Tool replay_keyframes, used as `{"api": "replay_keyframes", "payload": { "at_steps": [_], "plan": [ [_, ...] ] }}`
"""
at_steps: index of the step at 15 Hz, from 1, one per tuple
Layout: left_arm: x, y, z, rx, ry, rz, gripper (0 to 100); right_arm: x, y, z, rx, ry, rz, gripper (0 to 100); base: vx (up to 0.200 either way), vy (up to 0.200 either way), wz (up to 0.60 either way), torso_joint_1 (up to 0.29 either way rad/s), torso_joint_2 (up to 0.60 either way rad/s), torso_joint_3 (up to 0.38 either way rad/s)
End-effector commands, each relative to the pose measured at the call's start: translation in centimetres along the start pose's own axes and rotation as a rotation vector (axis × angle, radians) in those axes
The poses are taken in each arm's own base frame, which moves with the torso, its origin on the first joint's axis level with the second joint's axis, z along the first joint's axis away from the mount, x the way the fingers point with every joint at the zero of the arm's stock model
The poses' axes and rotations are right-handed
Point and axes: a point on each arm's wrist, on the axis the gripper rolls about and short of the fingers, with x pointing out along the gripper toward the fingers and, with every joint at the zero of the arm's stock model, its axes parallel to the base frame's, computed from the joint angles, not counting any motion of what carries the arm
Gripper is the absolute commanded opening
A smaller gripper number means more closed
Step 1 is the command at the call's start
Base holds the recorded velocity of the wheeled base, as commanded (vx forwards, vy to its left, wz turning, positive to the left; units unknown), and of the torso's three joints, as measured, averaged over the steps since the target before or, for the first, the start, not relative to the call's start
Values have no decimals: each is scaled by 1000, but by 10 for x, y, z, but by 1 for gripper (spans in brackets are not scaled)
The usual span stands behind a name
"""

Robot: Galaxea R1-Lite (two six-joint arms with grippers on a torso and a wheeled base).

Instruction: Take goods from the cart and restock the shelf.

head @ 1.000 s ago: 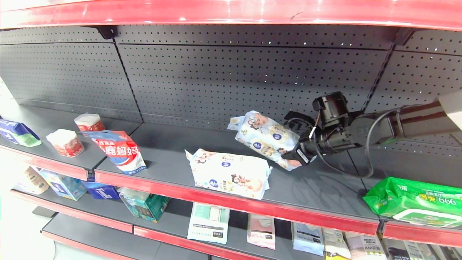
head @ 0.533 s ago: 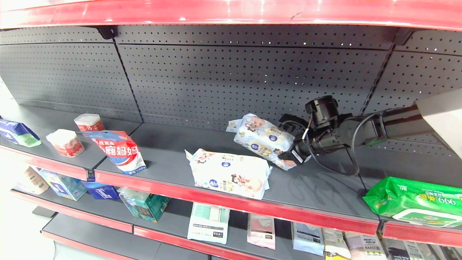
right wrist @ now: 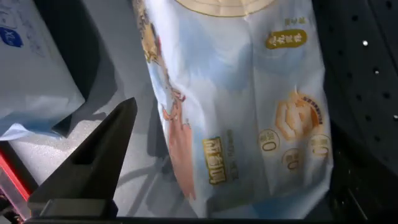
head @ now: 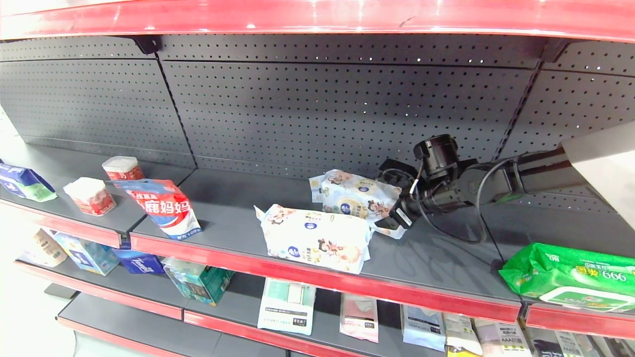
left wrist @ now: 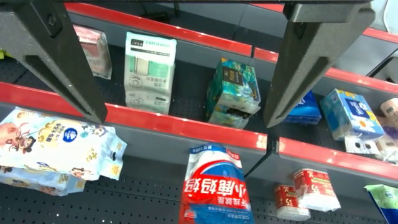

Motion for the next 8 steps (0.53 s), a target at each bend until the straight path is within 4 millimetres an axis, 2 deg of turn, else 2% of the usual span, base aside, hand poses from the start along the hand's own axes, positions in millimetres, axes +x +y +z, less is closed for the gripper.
{"api": "replay_keyframes", "payload": {
  "at_steps": [1,8],
  "plan": [
    [0,0,0,0,1,1,100,-3,0,-2,4,15,-19,100,0,0,0,0,0,0],
    [0,0,0,0,1,1,100,-13,-7,-7,49,58,-160,100,0,0,0,0,0,0]
  ]
}}
